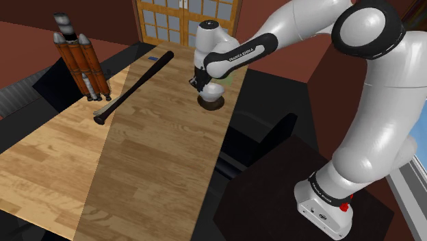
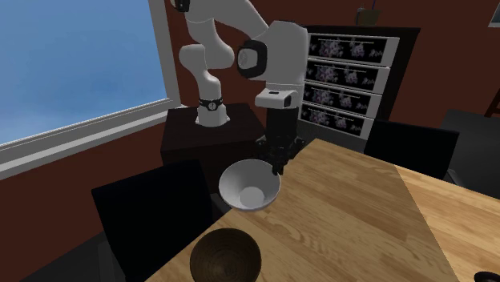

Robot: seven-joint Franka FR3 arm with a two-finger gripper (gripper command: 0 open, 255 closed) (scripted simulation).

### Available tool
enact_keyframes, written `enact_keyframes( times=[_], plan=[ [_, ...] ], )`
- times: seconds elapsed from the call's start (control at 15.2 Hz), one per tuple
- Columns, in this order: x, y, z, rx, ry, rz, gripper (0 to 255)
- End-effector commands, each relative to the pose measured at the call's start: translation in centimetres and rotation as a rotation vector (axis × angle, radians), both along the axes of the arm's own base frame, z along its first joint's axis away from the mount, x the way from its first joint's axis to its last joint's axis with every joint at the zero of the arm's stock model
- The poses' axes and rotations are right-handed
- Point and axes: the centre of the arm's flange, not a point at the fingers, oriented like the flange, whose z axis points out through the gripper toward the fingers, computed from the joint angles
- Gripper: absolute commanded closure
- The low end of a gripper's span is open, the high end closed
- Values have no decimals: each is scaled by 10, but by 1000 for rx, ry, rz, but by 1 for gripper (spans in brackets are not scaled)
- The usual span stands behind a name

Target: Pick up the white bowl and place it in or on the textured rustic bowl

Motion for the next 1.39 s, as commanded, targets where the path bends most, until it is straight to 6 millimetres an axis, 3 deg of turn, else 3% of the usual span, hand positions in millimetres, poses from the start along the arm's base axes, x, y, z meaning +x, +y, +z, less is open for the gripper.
enact_keyframes(
  times=[0.0, 0.4, 1.32],
  plan=[
    [20, -19, 1, -1, 0, 2, 255],
    [75, -82, 10, -1, 0, 2, 255],
    [75, -82, -64, -1, 0, 2, 255]
  ],
)
